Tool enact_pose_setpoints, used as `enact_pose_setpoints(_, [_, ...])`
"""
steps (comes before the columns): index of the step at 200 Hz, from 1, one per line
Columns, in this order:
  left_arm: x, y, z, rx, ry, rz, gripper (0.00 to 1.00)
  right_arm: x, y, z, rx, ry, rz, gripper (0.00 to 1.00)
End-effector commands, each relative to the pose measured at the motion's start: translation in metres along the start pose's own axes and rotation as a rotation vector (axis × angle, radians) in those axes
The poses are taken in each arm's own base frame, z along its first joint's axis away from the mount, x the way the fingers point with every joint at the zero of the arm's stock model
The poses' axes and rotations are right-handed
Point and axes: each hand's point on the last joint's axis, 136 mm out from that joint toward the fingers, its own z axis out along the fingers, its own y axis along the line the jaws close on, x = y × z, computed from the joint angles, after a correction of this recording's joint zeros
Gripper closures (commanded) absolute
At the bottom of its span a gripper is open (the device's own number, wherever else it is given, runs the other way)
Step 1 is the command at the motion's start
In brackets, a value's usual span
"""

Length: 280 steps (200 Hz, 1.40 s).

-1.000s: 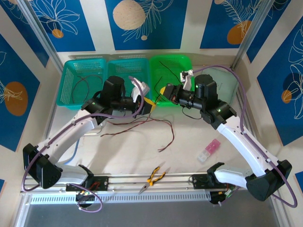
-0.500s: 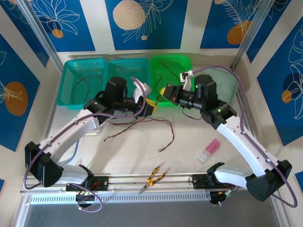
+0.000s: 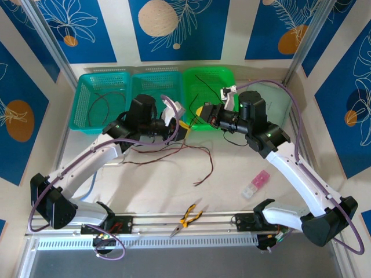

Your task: Untangle the cables

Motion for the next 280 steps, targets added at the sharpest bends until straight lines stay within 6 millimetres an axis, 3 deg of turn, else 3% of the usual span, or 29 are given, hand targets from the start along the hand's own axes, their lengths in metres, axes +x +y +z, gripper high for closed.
enact_pose_setpoints(1, [-0.009,-0.006,-0.002,0.006,-0.013,0.018,0.88,-0.005,0.020,-0.012,-0.050,-0.011,-0.010,1.00])
enact_pose_setpoints(19, [-0.009,-0.005,-0.004,-0.003,-0.022,0.020,0.89,-0.006,0.018,-0.013,-0.046,-0.015,-0.006,1.00])
enact_pose_setpoints(43, [-0.007,-0.006,-0.007,-0.011,-0.019,0.020,1.00,-0.009,0.012,-0.017,-0.035,-0.030,0.000,1.00])
enact_pose_setpoints(133, [-0.009,-0.013,-0.021,-0.025,-0.049,0.020,1.00,-0.027,-0.041,-0.034,0.095,-0.147,0.119,1.00])
enact_pose_setpoints(160, [-0.014,-0.004,-0.032,-0.094,-0.067,0.005,1.00,-0.032,-0.052,-0.043,0.116,-0.184,0.137,1.00])
enact_pose_setpoints(190, [-0.036,0.022,-0.065,-0.292,-0.117,-0.011,1.00,-0.041,-0.046,-0.064,0.141,-0.240,0.104,1.00])
enact_pose_setpoints(232, [-0.073,0.042,-0.126,-0.529,-0.208,0.030,1.00,-0.058,-0.016,-0.099,0.137,-0.328,0.017,1.00])
enact_pose_setpoints(280, [-0.076,0.060,-0.187,-0.775,-0.292,-0.008,1.00,-0.084,0.009,-0.139,0.161,-0.481,-0.088,1.00])
